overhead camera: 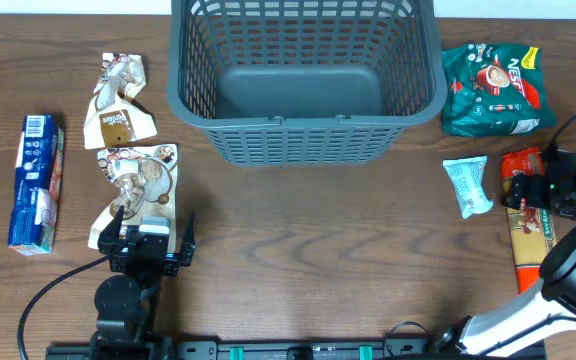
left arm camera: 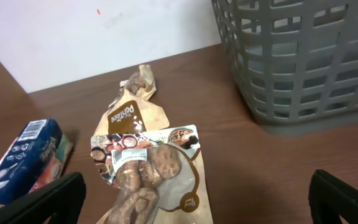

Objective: Pack container
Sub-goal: 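Move the right gripper over the orange spaghetti pack and lower, then close the right gripper on the spaghetti pack's upper end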

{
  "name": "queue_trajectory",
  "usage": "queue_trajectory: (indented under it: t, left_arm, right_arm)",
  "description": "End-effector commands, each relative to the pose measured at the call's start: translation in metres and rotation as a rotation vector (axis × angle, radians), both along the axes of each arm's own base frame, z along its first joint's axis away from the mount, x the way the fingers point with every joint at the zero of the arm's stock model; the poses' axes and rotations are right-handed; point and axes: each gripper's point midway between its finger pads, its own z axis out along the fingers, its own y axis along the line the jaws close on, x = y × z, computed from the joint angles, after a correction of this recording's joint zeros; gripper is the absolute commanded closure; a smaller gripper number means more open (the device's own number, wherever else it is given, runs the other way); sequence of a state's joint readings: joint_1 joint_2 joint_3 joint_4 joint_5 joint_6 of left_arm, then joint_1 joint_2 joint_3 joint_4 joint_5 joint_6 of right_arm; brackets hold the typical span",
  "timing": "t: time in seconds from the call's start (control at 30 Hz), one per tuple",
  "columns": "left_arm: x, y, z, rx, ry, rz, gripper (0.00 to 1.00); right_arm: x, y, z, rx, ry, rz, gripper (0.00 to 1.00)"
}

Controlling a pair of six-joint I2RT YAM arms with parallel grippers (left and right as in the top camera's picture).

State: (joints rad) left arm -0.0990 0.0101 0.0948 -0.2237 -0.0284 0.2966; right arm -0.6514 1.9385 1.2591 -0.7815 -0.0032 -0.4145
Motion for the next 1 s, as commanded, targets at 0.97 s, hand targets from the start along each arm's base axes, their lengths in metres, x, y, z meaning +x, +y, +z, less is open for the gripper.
queue_trajectory:
  t: [0.97]
  left_arm:
    - [0.000,-0.001,-0.012,0.017,0.024,-0.010,0.01]
  right_arm:
    - [0.019,0.029,-0.013,0.127,-0.063,0.098,0.01]
